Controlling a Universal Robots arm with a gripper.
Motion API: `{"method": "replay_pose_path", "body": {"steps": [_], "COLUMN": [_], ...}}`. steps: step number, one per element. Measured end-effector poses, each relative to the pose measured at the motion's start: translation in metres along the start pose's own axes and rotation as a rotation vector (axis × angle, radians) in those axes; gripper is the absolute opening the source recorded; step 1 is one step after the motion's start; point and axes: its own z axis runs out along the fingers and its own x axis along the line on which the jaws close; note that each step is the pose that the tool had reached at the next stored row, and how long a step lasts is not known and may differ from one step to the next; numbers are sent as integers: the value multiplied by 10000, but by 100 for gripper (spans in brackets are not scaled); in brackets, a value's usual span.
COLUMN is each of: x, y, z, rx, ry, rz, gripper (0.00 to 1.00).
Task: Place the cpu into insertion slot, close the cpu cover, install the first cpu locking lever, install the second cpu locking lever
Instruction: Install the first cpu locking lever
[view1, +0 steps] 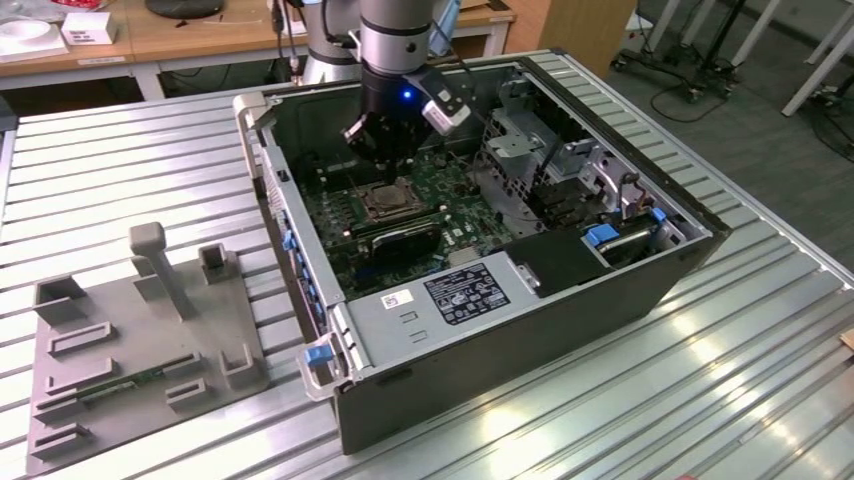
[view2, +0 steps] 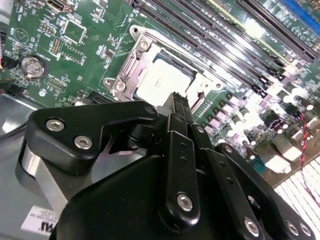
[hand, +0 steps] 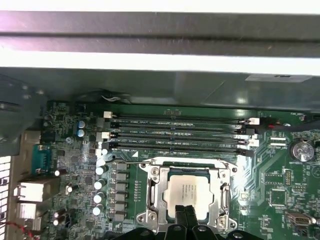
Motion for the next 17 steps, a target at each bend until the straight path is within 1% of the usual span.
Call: {"method": "replay_pose_path", "body": {"steps": [3,8,9,10,11,13,14,15,16,17], "x": [-1,-1,-1,-1,-1,-1,0,0,-1,0], "y": [1,1,0,0,-2,-5,-7,-8,-9,-9], "z": [-36,-38,-39,-39,-38,-38,-38,-38,-38,-38], "rx": [2,-1,-34,-139,-267,-546,-698,-832,-928,-941], "ry": [1,0,0,-3,-9,-19,-25,-30,-34,-35], "rz": [0,0,-2,0,3,8,11,13,14,14], "gripper": [11,11,11,11,11,11,11,11,11,11]}}
